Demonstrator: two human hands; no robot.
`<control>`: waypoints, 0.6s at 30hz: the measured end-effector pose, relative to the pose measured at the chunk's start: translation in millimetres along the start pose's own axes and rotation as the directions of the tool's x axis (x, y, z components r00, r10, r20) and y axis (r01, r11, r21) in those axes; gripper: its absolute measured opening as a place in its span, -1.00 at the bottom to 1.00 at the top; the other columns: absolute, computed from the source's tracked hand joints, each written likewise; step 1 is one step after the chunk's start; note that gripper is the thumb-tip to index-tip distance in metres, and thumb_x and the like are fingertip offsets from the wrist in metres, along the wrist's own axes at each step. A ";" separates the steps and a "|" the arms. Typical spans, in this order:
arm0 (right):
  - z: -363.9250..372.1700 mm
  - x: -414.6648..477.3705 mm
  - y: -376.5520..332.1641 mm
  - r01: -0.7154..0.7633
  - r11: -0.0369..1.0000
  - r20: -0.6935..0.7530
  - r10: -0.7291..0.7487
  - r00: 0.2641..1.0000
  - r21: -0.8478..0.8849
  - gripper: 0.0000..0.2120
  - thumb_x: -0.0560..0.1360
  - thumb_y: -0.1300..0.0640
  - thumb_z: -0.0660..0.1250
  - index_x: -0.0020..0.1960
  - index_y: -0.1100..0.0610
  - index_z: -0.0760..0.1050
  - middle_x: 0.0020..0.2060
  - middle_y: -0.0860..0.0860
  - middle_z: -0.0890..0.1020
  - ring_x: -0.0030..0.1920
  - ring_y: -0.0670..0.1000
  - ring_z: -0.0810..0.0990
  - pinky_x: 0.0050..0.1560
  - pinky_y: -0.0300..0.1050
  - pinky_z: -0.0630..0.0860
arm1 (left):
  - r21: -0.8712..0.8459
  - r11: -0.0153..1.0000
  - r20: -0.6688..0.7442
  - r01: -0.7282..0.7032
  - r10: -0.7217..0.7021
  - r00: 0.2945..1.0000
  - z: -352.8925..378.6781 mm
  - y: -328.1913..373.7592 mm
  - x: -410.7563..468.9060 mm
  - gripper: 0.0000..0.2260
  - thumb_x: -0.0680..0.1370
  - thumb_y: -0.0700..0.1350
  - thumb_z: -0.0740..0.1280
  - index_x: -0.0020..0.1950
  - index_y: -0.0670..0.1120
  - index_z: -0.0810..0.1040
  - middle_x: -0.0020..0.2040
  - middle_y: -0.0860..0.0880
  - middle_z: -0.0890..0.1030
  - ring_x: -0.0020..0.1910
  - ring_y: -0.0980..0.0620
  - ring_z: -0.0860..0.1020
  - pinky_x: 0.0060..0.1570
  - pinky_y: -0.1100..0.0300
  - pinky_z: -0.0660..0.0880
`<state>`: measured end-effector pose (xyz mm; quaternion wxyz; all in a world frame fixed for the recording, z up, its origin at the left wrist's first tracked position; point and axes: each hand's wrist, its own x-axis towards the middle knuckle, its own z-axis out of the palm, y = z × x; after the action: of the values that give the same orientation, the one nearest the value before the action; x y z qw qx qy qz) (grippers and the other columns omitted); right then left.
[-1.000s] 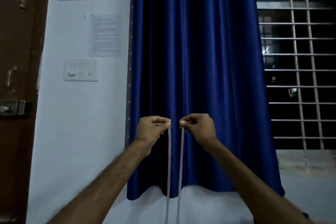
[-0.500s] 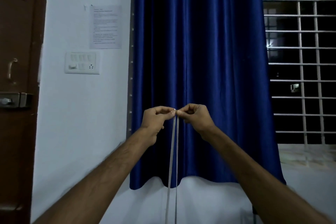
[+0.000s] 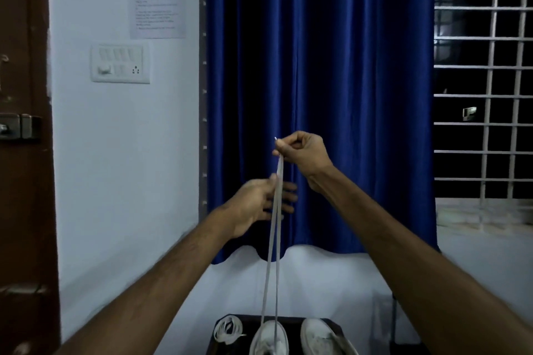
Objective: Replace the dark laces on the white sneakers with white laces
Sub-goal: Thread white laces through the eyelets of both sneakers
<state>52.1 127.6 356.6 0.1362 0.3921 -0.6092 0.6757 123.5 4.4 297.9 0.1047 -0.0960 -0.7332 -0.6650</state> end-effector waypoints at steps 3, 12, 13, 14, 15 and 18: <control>-13.5 0.6 26.2 -0.056 0.996 -0.156 0.044 0.987 -0.072 -0.87 0.46 0.22 0.46 -0.22 0.18 0.53 -0.32 0.09 0.68 -0.28 -0.07 0.68 -0.17 -0.25 0.56 | 0.148 0.988 -0.043 -0.053 0.060 0.997 0.7 -25.1 -5.3 -0.71 0.70 -0.09 0.09 0.02 -0.16 0.56 -0.25 -0.05 0.54 -0.31 0.04 0.56 -0.02 -0.04 0.59; -20.5 -43.0 89.3 -0.046 0.923 0.102 0.092 0.991 -0.382 -0.67 0.65 -0.01 0.14 0.28 0.14 0.49 0.12 -0.01 0.61 0.11 -0.11 0.56 0.16 -0.23 0.47 | 0.533 0.842 0.019 -0.087 0.092 0.996 -11.3 -41.2 4.2 -0.70 0.69 -0.12 0.09 -0.14 -0.12 0.52 -0.34 0.00 0.42 -0.47 0.17 0.38 -0.36 0.19 0.48; -17.4 -50.5 86.0 -0.074 0.940 0.235 0.158 0.959 -0.332 -0.61 0.65 -0.07 0.07 0.27 0.13 0.49 0.11 -0.02 0.62 0.12 -0.14 0.57 0.18 -0.22 0.47 | 0.556 0.826 0.032 -0.096 0.094 0.995 -11.6 -40.3 4.7 -0.71 0.69 -0.12 0.10 -0.14 -0.12 0.52 -0.33 0.00 0.42 -0.45 0.17 0.39 -0.35 0.20 0.48; -15.1 -57.4 83.3 -0.126 0.939 0.358 0.243 0.901 -0.321 -0.56 0.64 -0.13 0.03 0.21 0.12 0.52 0.06 -0.01 0.64 0.08 -0.15 0.59 0.15 -0.19 0.49 | 0.572 0.814 0.042 -0.101 0.093 0.995 -12.6 -40.2 5.4 -0.72 0.69 -0.11 0.10 -0.13 -0.12 0.52 -0.33 0.00 0.44 -0.42 0.15 0.42 -0.34 0.20 0.48; -14.0 -64.3 83.0 -0.187 0.927 0.451 0.325 0.831 -0.324 -0.54 0.63 -0.17 0.01 0.12 0.11 0.54 -0.02 0.01 0.66 0.01 -0.12 0.62 0.11 -0.13 0.52 | 0.591 0.799 0.058 -0.106 0.089 0.994 -13.0 -41.6 6.2 -0.73 0.68 -0.13 0.11 -0.11 -0.13 0.53 -0.32 -0.02 0.47 -0.39 0.11 0.45 -0.33 0.20 0.49; -15.4 -77.9 83.6 -0.336 0.905 0.565 0.426 0.707 -0.261 -0.54 0.60 -0.19 0.04 -0.12 0.12 0.52 -0.34 0.08 0.55 -0.27 0.03 0.56 0.04 0.10 0.55 | 0.643 0.756 0.095 -0.124 0.082 0.992 -13.8 -47.1 9.1 -0.75 0.66 -0.18 0.11 -0.05 -0.16 0.56 -0.31 -0.06 0.52 -0.34 0.04 0.49 -0.34 0.17 0.48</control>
<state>42.2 146.4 243.2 -0.1834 0.4436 -0.7331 0.4818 102.0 -13.9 256.8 0.1453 -0.1143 -0.9140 -0.3610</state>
